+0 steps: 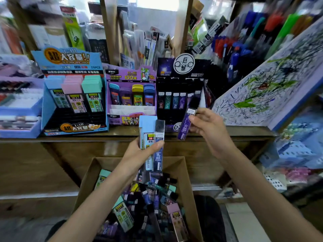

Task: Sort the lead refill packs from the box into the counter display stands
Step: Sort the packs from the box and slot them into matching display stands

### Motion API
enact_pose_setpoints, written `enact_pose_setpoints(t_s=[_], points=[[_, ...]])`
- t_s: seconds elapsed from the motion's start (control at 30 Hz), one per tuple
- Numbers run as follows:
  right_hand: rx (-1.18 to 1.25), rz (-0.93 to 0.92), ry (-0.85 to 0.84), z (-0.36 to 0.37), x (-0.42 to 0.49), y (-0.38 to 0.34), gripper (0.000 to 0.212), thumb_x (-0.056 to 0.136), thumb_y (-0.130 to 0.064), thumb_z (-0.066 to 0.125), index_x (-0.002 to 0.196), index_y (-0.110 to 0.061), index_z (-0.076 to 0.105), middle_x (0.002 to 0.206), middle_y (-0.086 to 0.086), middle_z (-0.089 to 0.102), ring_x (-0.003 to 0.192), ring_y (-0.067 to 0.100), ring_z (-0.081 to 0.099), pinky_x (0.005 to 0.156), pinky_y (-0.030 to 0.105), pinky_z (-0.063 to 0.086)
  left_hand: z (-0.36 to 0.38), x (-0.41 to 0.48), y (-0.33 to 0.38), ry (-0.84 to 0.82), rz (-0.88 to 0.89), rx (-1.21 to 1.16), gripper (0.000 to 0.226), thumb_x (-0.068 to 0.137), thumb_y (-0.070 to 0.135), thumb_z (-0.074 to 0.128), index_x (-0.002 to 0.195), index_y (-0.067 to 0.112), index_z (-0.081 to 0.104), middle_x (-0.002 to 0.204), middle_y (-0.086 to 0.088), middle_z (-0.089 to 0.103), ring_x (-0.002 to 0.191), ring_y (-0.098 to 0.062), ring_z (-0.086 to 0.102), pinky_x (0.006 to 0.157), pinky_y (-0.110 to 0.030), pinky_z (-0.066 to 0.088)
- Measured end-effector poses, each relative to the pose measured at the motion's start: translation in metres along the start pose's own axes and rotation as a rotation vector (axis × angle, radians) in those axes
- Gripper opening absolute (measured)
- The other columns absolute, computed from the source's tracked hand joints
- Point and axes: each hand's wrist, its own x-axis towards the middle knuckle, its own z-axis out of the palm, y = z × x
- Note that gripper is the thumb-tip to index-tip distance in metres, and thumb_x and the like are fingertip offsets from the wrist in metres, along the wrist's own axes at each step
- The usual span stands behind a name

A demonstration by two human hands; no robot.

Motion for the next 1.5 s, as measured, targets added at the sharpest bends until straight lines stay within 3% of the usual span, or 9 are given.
enact_pose_setpoints(t_s=[0.1,0.27,0.63,0.77,0.97,1.17,1.27,1.4,1.5], points=[[-0.109,-0.127,0.069,-0.020,0.035,-0.026,0.010,0.088,-0.007,0.062,0.096,-0.013,0.057,0.086,0.002,0.066,0.080,0.014,0.064,0.069,0.025,0.055,0.002,0.009,0.016,-0.009,0.028,0.019,0.063,0.049,0.048,0.078,0.103,0.020,0.063,0.090,0.006,0.075,0.083,-0.010,0.071,0.059,-0.016,0.052],[-0.502,-0.266,0.146,-0.040,0.084,-0.050,0.024,0.082,-0.009,0.069,0.076,-0.027,0.053,0.076,-0.006,0.062,0.074,0.017,0.061,0.074,0.034,0.051,0.003,0.026,0.034,0.001,0.072,0.078,0.060,0.047,0.052,0.075,0.101,0.027,0.062,0.089,0.011,0.074,0.084,-0.008,0.070,0.067,-0.019,0.054],[-0.999,-0.303,0.058,-0.031,0.119,-0.027,0.028,0.087,-0.001,0.060,0.111,-0.010,0.048,0.081,0.010,0.056,0.076,0.025,0.054,0.072,0.031,0.044,-0.005,0.040,0.032,0.035,0.082,0.098,0.058,0.047,0.052,0.075,0.099,0.030,0.062,0.089,0.015,0.074,0.082,-0.003,0.069,0.070,-0.021,0.050],[-0.986,-0.267,0.045,-0.029,0.123,-0.028,0.025,0.085,0.002,0.060,0.106,-0.007,0.048,0.071,0.000,0.048,0.075,0.023,0.051,0.070,0.027,0.039,-0.007,0.041,0.032,0.024,0.094,0.083,0.054,0.049,0.048,0.074,0.098,0.028,0.062,0.087,0.016,0.073,0.080,-0.002,0.069,0.060,-0.012,0.051],[-1.023,-0.232,0.025,-0.028,0.123,-0.033,0.038,0.089,0.003,0.053,0.123,-0.010,0.040,0.089,0.011,0.055,0.082,0.027,0.056,0.073,0.036,0.047,-0.010,0.042,0.031,0.009,0.116,0.063,0.051,0.053,0.047,0.076,0.099,0.028,0.064,0.092,0.013,0.074,0.084,-0.004,0.069,0.060,-0.012,0.052],[-0.944,-0.212,0.023,-0.029,0.123,-0.036,0.027,0.092,-0.006,0.055,0.118,-0.005,0.048,0.100,0.008,0.056,0.090,0.022,0.054,0.080,0.029,0.042,-0.014,0.043,0.027,0.002,0.124,0.059,0.040,0.058,0.045,0.077,0.095,0.034,0.068,0.095,0.011,0.074,0.086,-0.005,0.069,0.062,-0.011,0.052],[-0.914,-0.227,0.023,-0.032,0.124,-0.040,0.015,0.091,-0.008,0.057,0.106,-0.004,0.054,0.094,0.008,0.056,0.082,0.021,0.052,0.074,0.026,0.037,-0.013,0.042,0.027,0.001,0.119,0.056,0.038,0.057,0.044,0.077,0.092,0.034,0.069,0.093,0.012,0.074,0.084,-0.005,0.069,0.061,-0.010,0.051],[-0.927,-0.286,0.024,-0.036,0.122,-0.042,0.026,0.092,-0.003,0.054,0.115,-0.011,0.047,0.078,-0.001,0.050,0.063,0.010,0.046,0.059,0.024,0.037,-0.012,0.043,0.026,0.007,0.116,0.047,0.046,0.054,0.046,0.077,0.096,0.030,0.065,0.091,0.012,0.074,0.082,-0.004,0.069,0.059,-0.011,0.051],[-1.009,-0.312,0.010,-0.037,0.121,-0.043,0.026,0.093,-0.005,0.052,0.117,-0.012,0.045,0.079,0.001,0.050,0.064,0.013,0.047,0.063,0.028,0.038,-0.012,0.043,0.026,0.007,0.113,0.037,0.049,0.053,0.045,0.077,0.098,0.029,0.065,0.090,0.012,0.074,0.082,-0.004,0.070,0.058,-0.011,0.051]])
